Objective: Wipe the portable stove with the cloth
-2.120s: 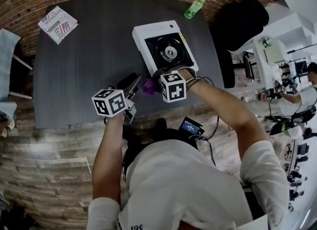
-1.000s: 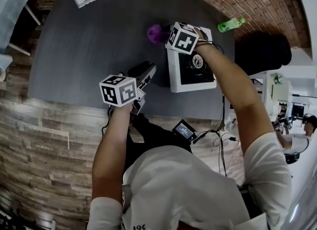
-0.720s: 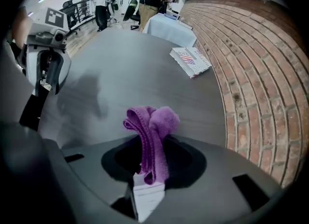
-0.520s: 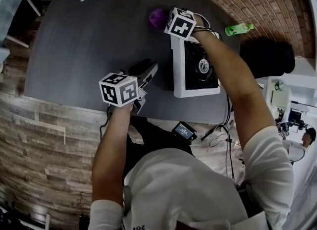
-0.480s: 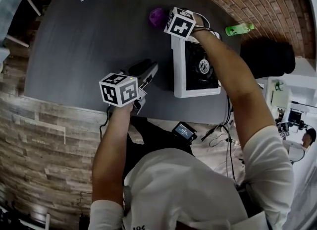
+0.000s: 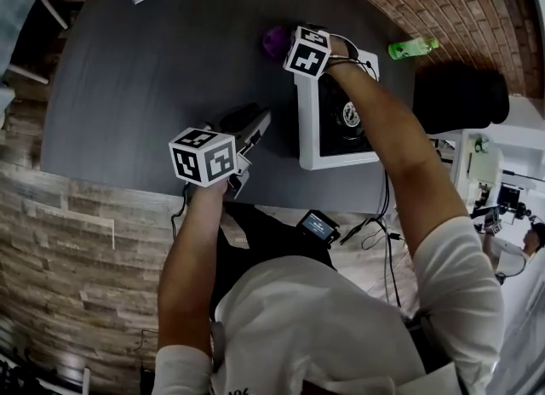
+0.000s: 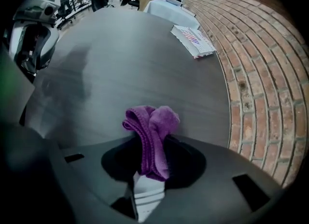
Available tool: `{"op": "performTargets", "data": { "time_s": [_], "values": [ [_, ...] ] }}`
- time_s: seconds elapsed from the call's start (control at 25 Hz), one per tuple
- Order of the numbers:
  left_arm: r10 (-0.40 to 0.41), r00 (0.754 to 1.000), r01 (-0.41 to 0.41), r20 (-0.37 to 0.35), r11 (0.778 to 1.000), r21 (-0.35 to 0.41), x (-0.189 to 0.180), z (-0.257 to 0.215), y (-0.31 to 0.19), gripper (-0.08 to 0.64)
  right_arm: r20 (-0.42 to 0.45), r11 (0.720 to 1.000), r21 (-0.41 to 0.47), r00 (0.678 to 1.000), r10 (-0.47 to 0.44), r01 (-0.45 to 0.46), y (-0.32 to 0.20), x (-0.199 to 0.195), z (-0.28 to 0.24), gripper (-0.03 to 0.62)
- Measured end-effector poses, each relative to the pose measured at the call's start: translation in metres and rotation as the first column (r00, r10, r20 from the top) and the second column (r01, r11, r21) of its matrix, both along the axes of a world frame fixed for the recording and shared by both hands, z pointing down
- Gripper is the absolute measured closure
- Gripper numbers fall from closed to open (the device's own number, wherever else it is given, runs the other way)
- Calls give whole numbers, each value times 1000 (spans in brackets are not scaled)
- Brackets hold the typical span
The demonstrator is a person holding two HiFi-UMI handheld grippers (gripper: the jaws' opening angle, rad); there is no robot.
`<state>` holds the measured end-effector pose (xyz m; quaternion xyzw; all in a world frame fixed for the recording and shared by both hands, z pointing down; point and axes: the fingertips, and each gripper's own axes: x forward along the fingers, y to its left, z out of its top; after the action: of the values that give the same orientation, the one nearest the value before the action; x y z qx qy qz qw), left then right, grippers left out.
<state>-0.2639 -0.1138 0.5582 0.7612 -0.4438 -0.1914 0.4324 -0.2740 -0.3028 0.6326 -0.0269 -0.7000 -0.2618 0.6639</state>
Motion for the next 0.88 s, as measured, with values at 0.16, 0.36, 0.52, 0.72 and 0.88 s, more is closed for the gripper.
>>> {"op": "performTargets", "data": {
  "time_s": [0.16, 0.36, 0.52, 0.72, 0.88],
  "values": [
    [10, 1000, -10, 0, 1000, 5, 6, -3, 0, 442, 10, 1000, 0, 1000, 11, -11, 4, 3, -2, 468],
    [18, 1000, -18, 2, 1000, 10, 11, -6, 4, 442, 13, 1000, 2, 1000, 10, -10, 11, 7, -6, 468],
    [18, 1000, -18, 3, 1000, 14, 14, -9, 8, 442, 7, 1000, 0, 1000, 3, -3, 20, 12, -6, 468],
    [18, 1000, -18, 3, 1000, 18, 19, -11, 15, 442, -3, 1000, -2, 1000, -9, 9, 33, 18, -6, 468],
    [17, 1000, -17, 5, 1000, 18, 22, -12, 21, 442, -6, 1000, -2, 1000, -14, 14, 42, 23, -7, 468]
  ]
}}
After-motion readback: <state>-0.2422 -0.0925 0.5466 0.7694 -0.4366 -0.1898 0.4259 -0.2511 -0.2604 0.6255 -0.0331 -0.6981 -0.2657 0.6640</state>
